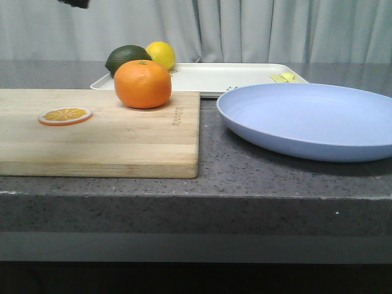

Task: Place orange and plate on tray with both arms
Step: 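Lower the left gripper over the orange and close on it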

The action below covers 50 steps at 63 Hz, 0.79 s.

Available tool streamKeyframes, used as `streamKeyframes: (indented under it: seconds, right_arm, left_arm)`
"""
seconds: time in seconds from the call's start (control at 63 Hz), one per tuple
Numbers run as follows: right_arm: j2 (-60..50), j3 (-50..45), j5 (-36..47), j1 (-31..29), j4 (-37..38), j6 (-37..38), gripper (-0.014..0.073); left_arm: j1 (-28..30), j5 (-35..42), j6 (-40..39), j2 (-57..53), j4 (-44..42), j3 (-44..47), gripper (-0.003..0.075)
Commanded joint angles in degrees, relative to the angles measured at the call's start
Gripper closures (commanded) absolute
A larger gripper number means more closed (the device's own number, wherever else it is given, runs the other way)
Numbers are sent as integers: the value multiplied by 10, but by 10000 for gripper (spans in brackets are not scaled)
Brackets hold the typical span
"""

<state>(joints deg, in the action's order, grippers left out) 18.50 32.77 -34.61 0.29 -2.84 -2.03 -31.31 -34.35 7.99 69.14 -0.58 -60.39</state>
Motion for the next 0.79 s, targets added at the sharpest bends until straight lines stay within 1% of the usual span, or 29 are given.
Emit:
streamKeyframes:
  seconds: [0.0,0.19,0.381,0.587,0.777]
  right_arm:
    - [9,19,42,-2,8,-6,62]
    - [9,19,42,-2,8,-6,62]
    - [9,19,42,-2,8,-6,62]
    - [9,19,42,-2,8,-6,62]
    - [9,19,42,-2,8,-6,62]
  left_arm:
    - [-6,23,-4,40,-3,-57,110]
    - [-6,-55,-7,161,-3,-170,110]
    - [-6,-101,-7,249,-3,-271,110]
    - [-7,-131,-7,317,6,-339,110]
    - [-8,-146,-7,353,34,-366,110]
